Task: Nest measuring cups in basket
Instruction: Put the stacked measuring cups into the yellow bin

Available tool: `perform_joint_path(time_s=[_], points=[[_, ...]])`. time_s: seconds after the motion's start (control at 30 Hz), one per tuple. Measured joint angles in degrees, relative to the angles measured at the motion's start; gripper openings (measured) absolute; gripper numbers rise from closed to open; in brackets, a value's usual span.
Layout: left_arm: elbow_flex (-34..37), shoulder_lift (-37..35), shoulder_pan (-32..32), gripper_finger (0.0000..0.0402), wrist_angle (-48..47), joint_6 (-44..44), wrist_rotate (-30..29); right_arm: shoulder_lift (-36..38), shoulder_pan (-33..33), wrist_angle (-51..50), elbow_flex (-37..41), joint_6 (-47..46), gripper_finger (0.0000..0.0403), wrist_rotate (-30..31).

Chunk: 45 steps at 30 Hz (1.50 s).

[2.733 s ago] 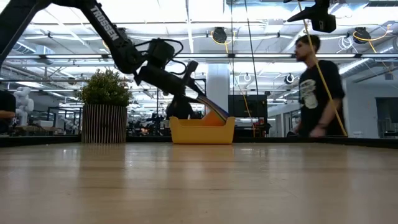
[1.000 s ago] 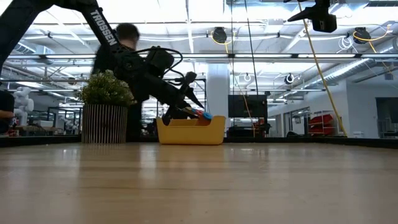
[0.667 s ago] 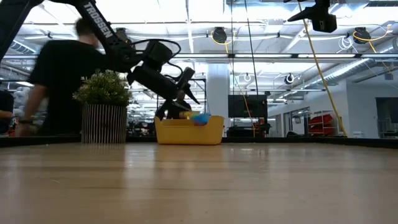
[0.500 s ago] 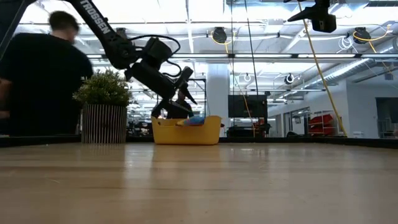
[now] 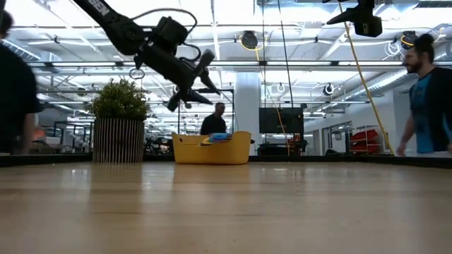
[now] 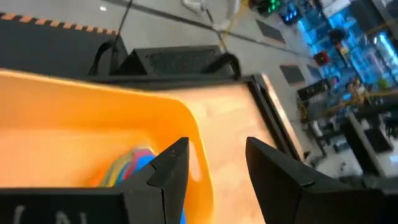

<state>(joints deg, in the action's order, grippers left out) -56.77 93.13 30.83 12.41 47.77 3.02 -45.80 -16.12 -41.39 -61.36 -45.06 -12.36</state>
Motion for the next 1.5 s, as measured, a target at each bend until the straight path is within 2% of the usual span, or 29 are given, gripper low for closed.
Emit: perform_joint_path(time_s=[0.17,0.27,0.37,0.5,0.67,0.8,0.87,1.13,1.5], points=[[0.0,-3.7,-5.6,0.0161,-7.7,-3.4,-1.6,0.0,0.0,0.0,0.0,-0.4,0.0185,0.0],[0.0,-4.8,-11.1,0.0161,-14.7,-5.4,-3.1,0.0,0.0,0.0,0.0,-0.5,0.0185,0.0],[0.0,-4.8,-17.5,0.0161,-17.8,-6.1,-4.0,0.0,0.0,0.0,0.0,-0.3,0.0185,0.1],[0.0,-2.2,-25.2,0.0161,-15.5,-5.7,-7.5,0.0,0.0,0.0,0.0,0.6,0.0185,0.1],[0.1,4.7,-30.8,0.0161,-9.8,-10.2,-18.2,0.0,0.0,0.0,0.0,2.6,0.0185,0.2],[0.1,10.0,-32.1,0.0161,-3.2,-17.3,-25.8,0.0,0.0,0.0,0.0,2.3,0.0185,0.1],[0.0,12.1,-32.1,0.0161,0.9,-19.2,-27.4,0.0,0.0,0.0,0.0,2.3,0.0185,-0.4],[-0.2,14.8,-29.6,0.0161,5.3,-24.6,-28.1,0.0,0.0,0.0,0.0,-0.1,0.0185,-2.9],[-0.2,14.8,-25.9,0.0161,2.2,-24.6,-29.2,0.0,0.0,0.0,0.0,-0.7,0.0185,-3.0]])
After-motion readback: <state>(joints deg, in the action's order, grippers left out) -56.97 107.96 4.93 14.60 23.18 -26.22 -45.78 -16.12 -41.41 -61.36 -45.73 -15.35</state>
